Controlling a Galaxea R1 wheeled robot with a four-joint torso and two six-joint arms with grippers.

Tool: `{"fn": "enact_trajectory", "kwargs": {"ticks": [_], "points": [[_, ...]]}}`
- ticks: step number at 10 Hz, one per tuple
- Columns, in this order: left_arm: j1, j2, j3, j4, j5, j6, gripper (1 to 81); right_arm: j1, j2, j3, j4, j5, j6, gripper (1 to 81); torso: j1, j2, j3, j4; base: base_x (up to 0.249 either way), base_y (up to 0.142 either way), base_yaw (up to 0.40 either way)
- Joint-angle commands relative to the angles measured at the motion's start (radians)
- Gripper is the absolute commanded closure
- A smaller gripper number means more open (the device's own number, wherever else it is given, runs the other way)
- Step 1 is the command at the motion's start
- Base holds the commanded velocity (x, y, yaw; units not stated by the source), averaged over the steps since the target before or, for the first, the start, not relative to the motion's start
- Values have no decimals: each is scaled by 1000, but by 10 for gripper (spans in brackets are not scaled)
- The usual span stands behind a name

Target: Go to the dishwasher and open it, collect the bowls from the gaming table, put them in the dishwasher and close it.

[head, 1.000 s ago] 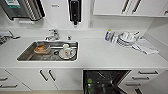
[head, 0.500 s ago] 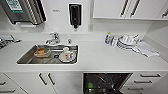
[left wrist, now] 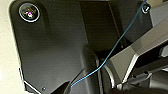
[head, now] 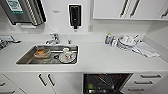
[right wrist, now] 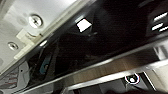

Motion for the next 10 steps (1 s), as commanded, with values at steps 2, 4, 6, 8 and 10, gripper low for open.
{"fn": "enact_trajectory", "kwargs": {"ticks": [2, 4, 6, 8, 10], "points": [[-4, -13, 0, -2, 55, 1, 10, 212, -41, 93, 110, 97, 28, 10, 0, 0, 0, 0, 0, 0, 0], [-4, -8, 0, -2, 77, 2, 10, 232, -83, 186, 159, 209, 48, 10, 0, 0, 0, 0, 0, 0, 0], [-4, -7, 0, -3, 77, 1, 10, 218, -120, 266, 156, 269, 72, 10, 0, 0, 0, 0, 0, 0, 0], [-4, -1, 0, -5, 71, -2, 10, 111, -112, 242, 135, 269, 60, 10, 0, 0, 0, 0, 0, 0, 0], [-13, 2, 0, -5, 72, -1, 10, -18, -59, 117, 37, 272, 60, 10, 0, 0, 0, 0, 0, 0, 0]]}}
